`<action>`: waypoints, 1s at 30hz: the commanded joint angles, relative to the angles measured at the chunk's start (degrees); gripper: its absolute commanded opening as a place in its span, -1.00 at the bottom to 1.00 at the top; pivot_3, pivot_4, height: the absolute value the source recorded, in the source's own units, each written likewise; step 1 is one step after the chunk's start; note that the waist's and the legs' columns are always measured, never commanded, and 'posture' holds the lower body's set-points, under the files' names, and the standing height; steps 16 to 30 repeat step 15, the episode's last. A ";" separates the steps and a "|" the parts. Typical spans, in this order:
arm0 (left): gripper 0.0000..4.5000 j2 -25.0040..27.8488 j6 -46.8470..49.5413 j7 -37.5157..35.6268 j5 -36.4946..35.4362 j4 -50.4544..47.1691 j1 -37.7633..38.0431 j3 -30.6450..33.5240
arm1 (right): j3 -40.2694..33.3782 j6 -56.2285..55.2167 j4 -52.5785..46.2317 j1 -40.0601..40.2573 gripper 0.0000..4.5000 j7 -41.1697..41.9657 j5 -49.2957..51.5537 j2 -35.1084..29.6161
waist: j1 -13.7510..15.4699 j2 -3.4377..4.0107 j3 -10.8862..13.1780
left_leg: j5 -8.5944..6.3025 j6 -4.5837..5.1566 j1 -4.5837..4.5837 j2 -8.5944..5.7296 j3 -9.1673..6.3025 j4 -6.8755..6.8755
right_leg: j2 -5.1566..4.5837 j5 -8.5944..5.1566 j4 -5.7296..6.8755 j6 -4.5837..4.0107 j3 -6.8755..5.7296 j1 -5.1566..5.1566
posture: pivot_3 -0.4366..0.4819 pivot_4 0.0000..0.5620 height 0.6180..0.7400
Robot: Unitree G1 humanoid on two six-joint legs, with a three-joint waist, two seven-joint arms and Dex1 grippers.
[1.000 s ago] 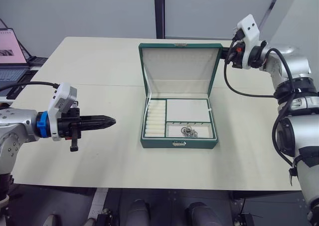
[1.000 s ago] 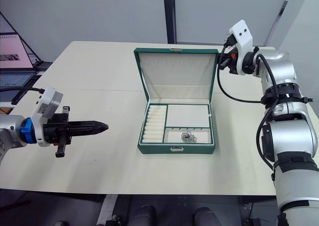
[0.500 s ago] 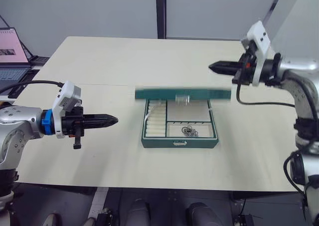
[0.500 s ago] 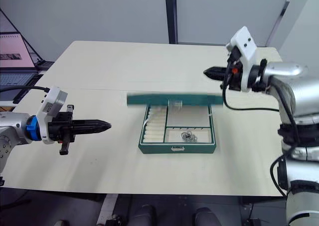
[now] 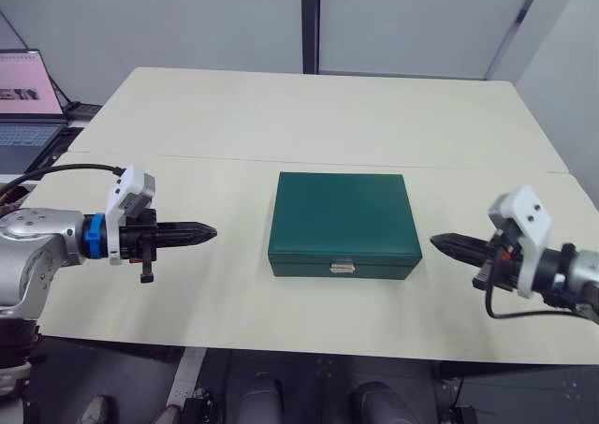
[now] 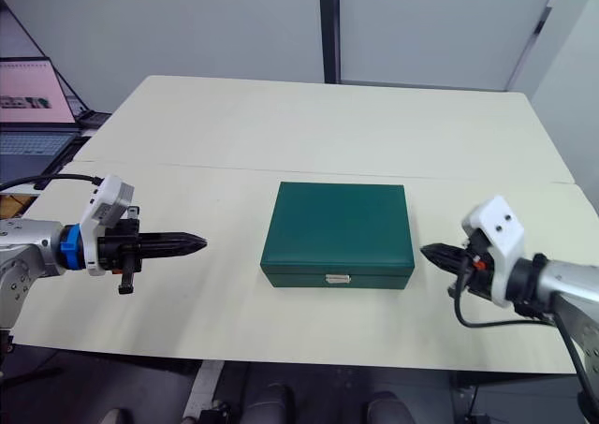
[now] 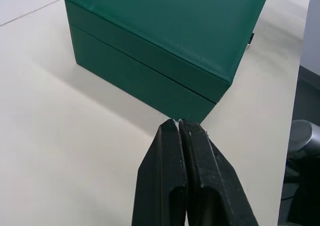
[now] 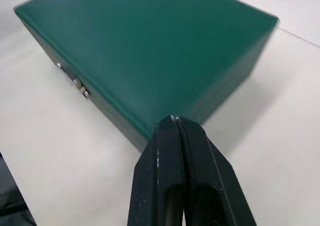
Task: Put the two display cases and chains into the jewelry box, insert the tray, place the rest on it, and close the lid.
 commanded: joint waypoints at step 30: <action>-0.98 0.74 -1.90 1.66 0.32 -3.42 4.88 3.55 | -5.50 -13.77 2.13 14.27 -0.98 -1.29 2.06 -1.80 | 0.07 -0.11 -0.07 | 0.00 0.00 0.02 -0.02 0.00 0.01 | 0.00 0.00 -0.02 0.00 0.02 0.04 | -0.05 -0.47 1.00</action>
